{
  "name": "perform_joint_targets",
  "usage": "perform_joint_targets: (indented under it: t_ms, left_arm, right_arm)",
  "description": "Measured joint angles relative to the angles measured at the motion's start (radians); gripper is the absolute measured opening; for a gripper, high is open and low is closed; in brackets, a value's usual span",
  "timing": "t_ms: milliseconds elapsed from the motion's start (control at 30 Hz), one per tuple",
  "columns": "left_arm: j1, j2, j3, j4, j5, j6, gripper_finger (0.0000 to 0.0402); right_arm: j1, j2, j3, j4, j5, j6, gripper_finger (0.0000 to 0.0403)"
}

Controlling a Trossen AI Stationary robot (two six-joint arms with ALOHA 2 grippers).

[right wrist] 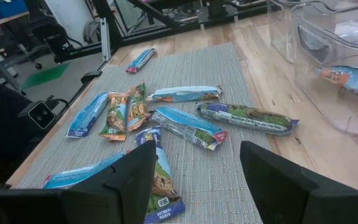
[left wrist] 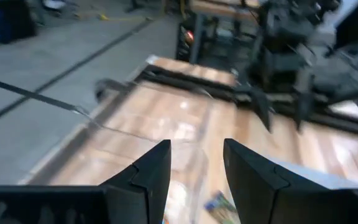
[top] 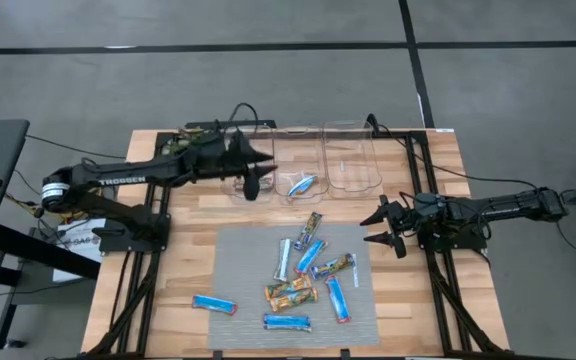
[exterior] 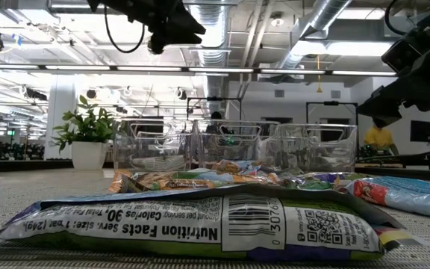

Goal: Pick and place Granola Bars by type
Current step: Put the red granola bar into the left transparent bin

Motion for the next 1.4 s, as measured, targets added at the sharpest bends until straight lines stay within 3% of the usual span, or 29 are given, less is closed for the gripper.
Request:
perform_joint_targets:
  t_ms: [200, 700, 867, 1000, 1200, 1400]
  left_arm:
    - [-0.176, 0.000, 0.000, -0.057, 0.000, 0.000, 0.0141]
    - [-0.807, 0.000, 0.000, -0.205, 0.075, -0.102, 0.0141]
    - [-0.970, 0.000, 0.000, -0.209, 0.075, -0.134, 0.0141]
    - [-1.040, 0.000, 0.000, -0.209, 0.039, -0.142, 0.0141]
    - [-1.059, 0.000, 0.000, -0.220, -0.020, -0.143, 0.0141]
    - [-1.058, 0.007, 0.000, -0.387, -0.128, -0.198, 0.0141]
  right_arm:
    - [0.000, 0.000, 0.000, 0.000, 0.000, 0.000, 0.0226]
    - [0.000, 0.000, 0.000, 0.000, 0.000, 0.000, 0.0226]
    - [0.000, 0.000, 0.000, 0.000, 0.000, 0.000, 0.0226]
    - [0.000, 0.000, 0.000, 0.000, 0.000, 0.000, 0.0226]
    - [0.000, 0.000, 0.000, 0.000, 0.000, 0.000, 0.0226]
    - [0.000, 0.000, 0.000, 0.000, 0.000, 0.000, 0.0226]
